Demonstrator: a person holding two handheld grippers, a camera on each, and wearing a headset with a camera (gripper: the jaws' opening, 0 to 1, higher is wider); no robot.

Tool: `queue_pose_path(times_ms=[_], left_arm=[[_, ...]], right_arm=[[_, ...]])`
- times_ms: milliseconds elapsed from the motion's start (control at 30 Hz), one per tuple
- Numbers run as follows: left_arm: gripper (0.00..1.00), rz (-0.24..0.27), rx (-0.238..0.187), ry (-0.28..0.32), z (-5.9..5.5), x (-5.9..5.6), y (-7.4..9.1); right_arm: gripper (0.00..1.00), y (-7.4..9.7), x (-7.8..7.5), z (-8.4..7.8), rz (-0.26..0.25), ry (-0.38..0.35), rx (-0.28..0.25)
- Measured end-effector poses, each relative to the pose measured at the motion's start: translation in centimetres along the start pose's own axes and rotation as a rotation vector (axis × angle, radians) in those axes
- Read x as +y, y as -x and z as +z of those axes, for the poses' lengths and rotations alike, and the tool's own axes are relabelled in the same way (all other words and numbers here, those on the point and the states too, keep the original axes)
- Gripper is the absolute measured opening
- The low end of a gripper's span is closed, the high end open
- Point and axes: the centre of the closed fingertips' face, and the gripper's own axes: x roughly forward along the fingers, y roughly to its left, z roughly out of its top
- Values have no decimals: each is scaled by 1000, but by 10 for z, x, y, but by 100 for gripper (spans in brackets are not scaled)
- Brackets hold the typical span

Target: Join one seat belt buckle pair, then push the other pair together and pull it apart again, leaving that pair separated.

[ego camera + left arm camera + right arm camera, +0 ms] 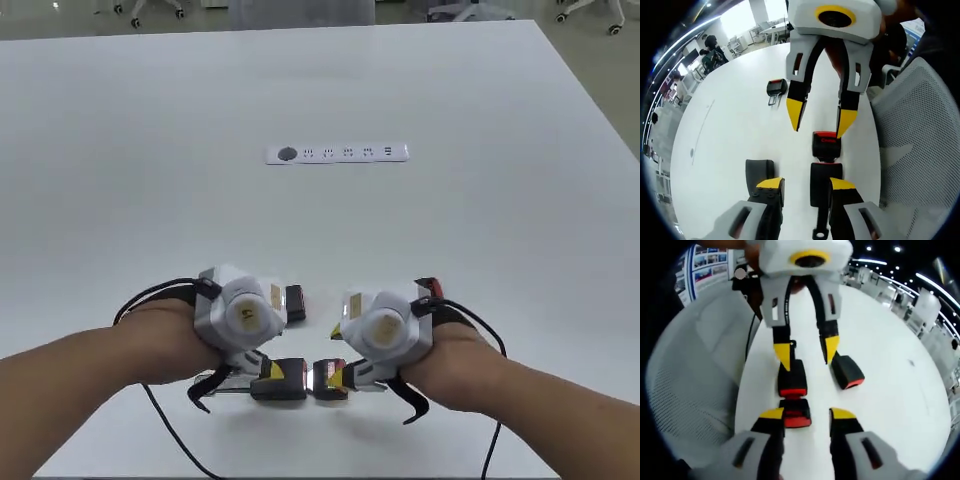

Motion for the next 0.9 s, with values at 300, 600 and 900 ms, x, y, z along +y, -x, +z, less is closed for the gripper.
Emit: queue_pose_path(times_ms=[300, 600, 900], left_arm=[[43, 66, 15, 57, -8, 46, 3], [46, 76, 67, 38, -30, 69, -8], [51, 43, 99, 66, -42, 78, -25]], right_arm=[[34, 16, -47, -30, -61, 9, 47], [36, 40, -95, -70, -103, 9, 99], [36, 53, -119, -114, -100, -37, 158]])
